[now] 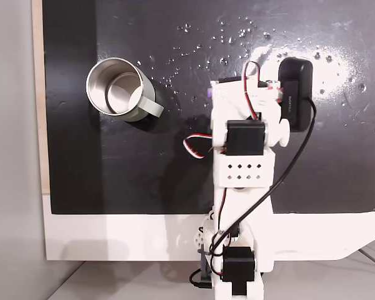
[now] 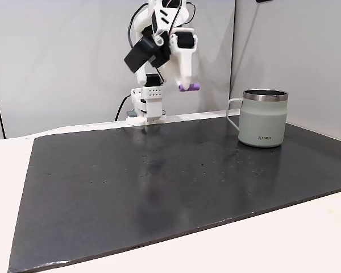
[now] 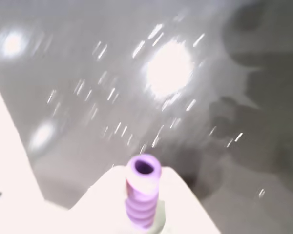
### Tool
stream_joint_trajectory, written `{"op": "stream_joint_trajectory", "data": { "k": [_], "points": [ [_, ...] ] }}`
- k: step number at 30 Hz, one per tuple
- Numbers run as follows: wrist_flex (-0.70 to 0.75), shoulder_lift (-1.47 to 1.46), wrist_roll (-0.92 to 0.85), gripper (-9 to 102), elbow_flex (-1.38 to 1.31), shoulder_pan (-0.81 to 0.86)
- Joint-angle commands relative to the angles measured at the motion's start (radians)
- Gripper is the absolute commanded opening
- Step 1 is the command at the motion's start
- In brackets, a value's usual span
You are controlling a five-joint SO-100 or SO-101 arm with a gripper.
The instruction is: Grasp a pengrip and put it in the cup.
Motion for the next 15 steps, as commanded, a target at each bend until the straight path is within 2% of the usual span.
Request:
{"op": "stream_joint_trajectory", "data": {
  "k": [1,15],
  "points": [
    [0.008,0.046,0.009,0,-0.14,-0.107],
    [-0.069,-0.124,0.021,0,-0.279,-0.413]
  ]
}}
